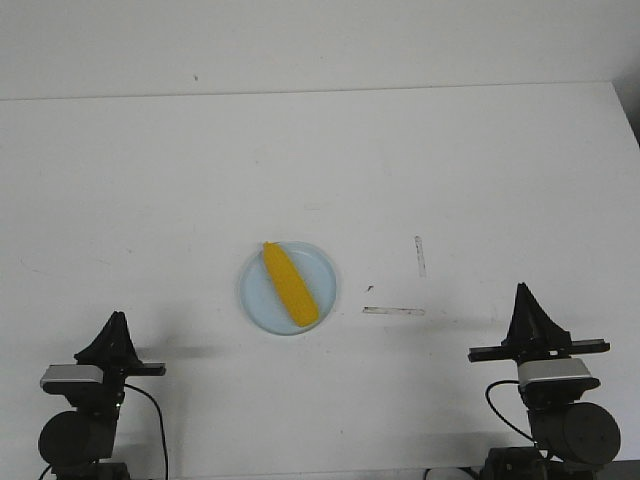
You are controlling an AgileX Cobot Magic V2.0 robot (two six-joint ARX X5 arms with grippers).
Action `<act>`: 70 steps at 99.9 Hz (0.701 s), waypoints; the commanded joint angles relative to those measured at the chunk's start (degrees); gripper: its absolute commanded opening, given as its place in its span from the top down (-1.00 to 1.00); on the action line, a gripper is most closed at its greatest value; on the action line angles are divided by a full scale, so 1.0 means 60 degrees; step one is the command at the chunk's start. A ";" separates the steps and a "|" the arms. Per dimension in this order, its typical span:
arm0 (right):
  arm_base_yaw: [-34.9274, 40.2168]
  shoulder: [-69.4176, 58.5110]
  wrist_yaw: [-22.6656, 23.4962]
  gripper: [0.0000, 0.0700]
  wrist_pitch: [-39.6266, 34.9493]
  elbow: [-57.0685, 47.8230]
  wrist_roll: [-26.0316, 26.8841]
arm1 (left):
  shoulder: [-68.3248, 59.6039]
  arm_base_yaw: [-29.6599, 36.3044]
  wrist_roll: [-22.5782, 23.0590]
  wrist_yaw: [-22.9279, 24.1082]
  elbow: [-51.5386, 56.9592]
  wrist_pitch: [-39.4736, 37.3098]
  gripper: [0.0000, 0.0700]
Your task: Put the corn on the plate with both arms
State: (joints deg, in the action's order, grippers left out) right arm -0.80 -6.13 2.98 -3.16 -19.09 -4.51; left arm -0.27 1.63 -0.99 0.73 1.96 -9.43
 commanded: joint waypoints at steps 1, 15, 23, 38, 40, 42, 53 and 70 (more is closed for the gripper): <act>-0.0004 0.0022 0.0000 0.97 0.0095 -0.0051 0.0025 | 0.0015 0.0007 -0.0018 -0.0011 -0.0197 -0.0113 1.00; -0.0004 0.0022 0.0000 0.97 0.0095 -0.0051 0.0025 | 0.0015 0.0007 -0.0022 -0.0011 -0.0197 -0.0113 1.00; -0.0004 0.0022 0.0000 0.97 0.0095 -0.0051 0.0025 | 0.0015 0.0007 -0.0018 -0.0011 -0.0197 -0.0113 1.00; -0.0004 0.0022 0.0000 0.97 0.0095 -0.0051 0.0022 | 0.0015 0.0007 -0.0018 -0.0011 -0.0197 -0.0113 1.00; -0.0004 0.0022 0.0000 0.97 0.0095 -0.0051 0.0025 | 0.0015 0.0007 -0.0018 -0.0011 -0.0197 -0.0113 1.00; -0.0004 0.0022 0.0000 0.97 0.0095 -0.0051 0.0025 | 0.0015 0.0007 -0.0018 -0.0011 -0.0197 -0.0113 1.00; -0.0004 0.0029 -0.0047 0.97 0.0135 -0.0007 0.0025 | 0.0015 0.0007 -0.0018 -0.0011 -0.0197 -0.0117 1.00; 0.0033 0.0572 -0.0033 0.97 0.0095 0.0528 0.0029 | 0.0015 0.0007 -0.0018 -0.0011 -0.0197 -0.0113 1.00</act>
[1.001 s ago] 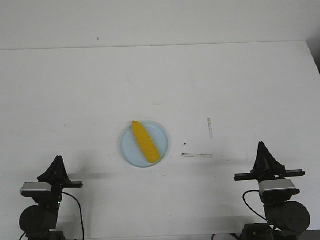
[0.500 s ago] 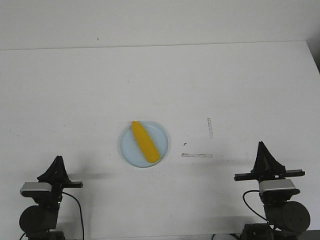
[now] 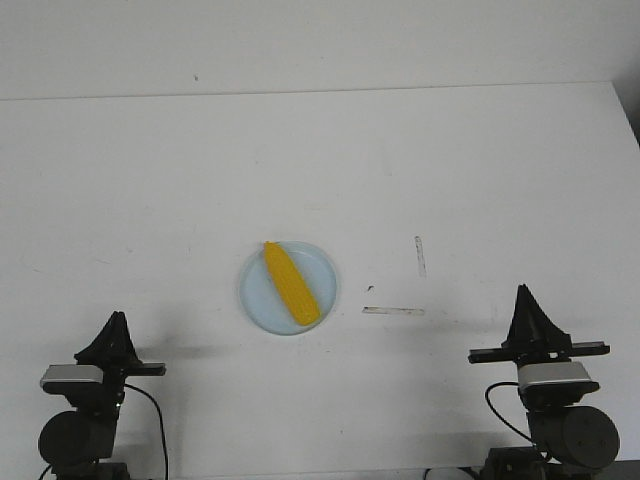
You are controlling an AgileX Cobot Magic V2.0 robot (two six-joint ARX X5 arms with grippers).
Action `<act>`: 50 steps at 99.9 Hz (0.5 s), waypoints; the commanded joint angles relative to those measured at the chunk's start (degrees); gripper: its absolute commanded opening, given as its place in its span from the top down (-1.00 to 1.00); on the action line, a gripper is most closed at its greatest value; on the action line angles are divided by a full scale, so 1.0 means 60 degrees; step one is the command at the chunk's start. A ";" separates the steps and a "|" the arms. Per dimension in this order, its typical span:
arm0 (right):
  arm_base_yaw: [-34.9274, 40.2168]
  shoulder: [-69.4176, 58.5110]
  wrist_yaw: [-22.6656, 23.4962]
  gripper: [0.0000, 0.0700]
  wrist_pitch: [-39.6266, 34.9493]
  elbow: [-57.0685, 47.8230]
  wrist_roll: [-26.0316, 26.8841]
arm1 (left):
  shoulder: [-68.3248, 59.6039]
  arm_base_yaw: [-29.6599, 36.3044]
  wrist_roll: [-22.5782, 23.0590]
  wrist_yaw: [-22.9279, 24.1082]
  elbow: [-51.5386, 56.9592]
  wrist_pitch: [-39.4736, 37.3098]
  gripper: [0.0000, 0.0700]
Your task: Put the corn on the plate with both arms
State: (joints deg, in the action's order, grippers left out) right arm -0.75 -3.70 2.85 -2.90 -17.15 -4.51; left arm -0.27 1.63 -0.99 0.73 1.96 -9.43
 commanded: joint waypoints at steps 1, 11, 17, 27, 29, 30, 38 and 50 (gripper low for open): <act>0.0025 0.0219 -0.0018 0.97 0.0051 0.0259 0.0029 | 0.0015 0.0007 -0.0018 -0.0011 -0.0197 -0.0117 1.00; 0.0029 0.0608 -0.0036 0.97 0.0113 0.0885 0.0040 | 0.0015 0.0007 -0.0018 -0.0011 -0.0197 -0.0117 1.00; 0.0025 0.0605 -0.0036 0.97 0.0168 0.1213 0.0044 | 0.0015 0.0007 -0.0018 -0.0011 -0.0197 -0.0113 1.00; 0.0091 0.0605 0.0015 0.97 0.0270 0.1727 0.0080 | 0.0015 0.0007 -0.0018 -0.0011 -0.0197 -0.0113 1.00; 0.0106 0.0605 -0.0040 0.97 0.0339 0.1840 0.0098 | 0.0015 0.0007 -0.0018 -0.0011 -0.0197 -0.0113 1.00; 0.0113 0.0605 -0.0069 0.97 0.0386 0.1905 0.0109 | 0.0015 0.0007 -0.0018 -0.0011 -0.0197 -0.0117 1.00; 0.0160 0.0605 -0.0197 0.97 0.0790 0.2415 0.0109 | 0.0015 0.0007 -0.0018 -0.0011 -0.0197 -0.0117 1.00; 0.0277 0.0605 -0.0215 0.97 0.0929 0.2736 0.0127 | 0.0015 0.0007 -0.0018 -0.0011 -0.0197 -0.0120 1.00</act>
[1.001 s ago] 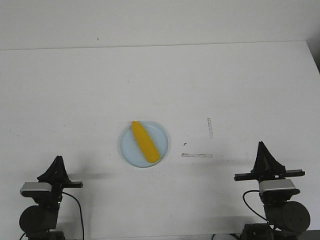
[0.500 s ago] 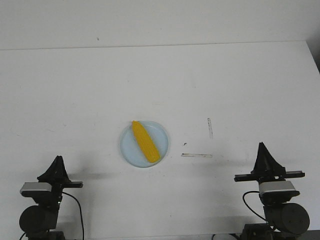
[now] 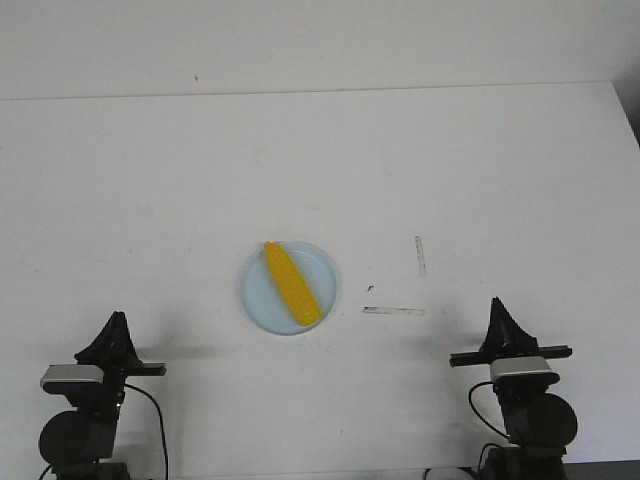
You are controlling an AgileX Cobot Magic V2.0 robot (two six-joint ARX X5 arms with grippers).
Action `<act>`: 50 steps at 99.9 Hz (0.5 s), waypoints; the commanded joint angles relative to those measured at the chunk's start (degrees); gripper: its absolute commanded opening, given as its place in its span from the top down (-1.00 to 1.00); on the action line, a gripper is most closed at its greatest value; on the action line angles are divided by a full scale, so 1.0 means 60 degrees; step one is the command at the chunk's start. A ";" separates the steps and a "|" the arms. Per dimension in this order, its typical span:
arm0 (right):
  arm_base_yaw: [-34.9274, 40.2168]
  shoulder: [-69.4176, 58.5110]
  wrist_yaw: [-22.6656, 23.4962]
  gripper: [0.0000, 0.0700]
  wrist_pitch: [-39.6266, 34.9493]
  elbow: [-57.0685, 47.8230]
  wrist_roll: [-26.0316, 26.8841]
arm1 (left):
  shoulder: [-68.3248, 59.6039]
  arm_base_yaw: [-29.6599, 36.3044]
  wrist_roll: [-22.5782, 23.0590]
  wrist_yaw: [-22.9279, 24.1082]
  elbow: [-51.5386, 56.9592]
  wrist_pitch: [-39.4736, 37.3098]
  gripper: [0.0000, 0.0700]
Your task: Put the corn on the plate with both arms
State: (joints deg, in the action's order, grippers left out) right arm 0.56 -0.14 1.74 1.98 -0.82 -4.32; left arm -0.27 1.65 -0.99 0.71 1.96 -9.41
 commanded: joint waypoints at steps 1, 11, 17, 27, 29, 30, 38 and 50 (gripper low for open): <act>0.0066 0.0011 -0.0029 0.97 0.0091 0.0015 0.0102 | 0.0015 0.0004 -0.0018 -0.0007 -0.0197 -0.0124 1.00; 0.0095 0.0011 -0.0069 0.97 0.0040 0.0015 0.0117 | 0.0015 0.0004 -0.0018 -0.0007 -0.0197 -0.0135 1.00; 0.0095 0.0011 -0.0062 0.97 0.0229 0.0015 0.0189 | 0.0015 0.0004 -0.0018 -0.0007 -0.0197 -0.0135 1.00; 0.0095 0.0011 -0.0033 0.97 0.0455 0.0015 0.0186 | 0.0015 0.0004 -0.0018 -0.0007 -0.0197 -0.0135 1.00; 0.0095 0.0011 -0.0033 0.97 0.0463 0.0015 0.0186 | 0.0015 0.0004 -0.0018 -0.0007 -0.0197 -0.0135 1.00; 0.0095 0.0011 -0.0029 0.97 0.0463 0.0015 0.0186 | 0.0015 0.0004 -0.0018 -0.0007 -0.0197 -0.0135 1.00; 0.0095 0.0011 -0.0040 0.97 0.0452 0.0015 0.0186 | 0.0015 0.0004 -0.0018 -0.0007 -0.0197 -0.0135 1.00; 0.0095 0.0011 -0.0040 0.97 0.0452 0.0015 0.0186 | 0.0015 0.0004 -0.0018 -0.0007 -0.0197 -0.0135 1.00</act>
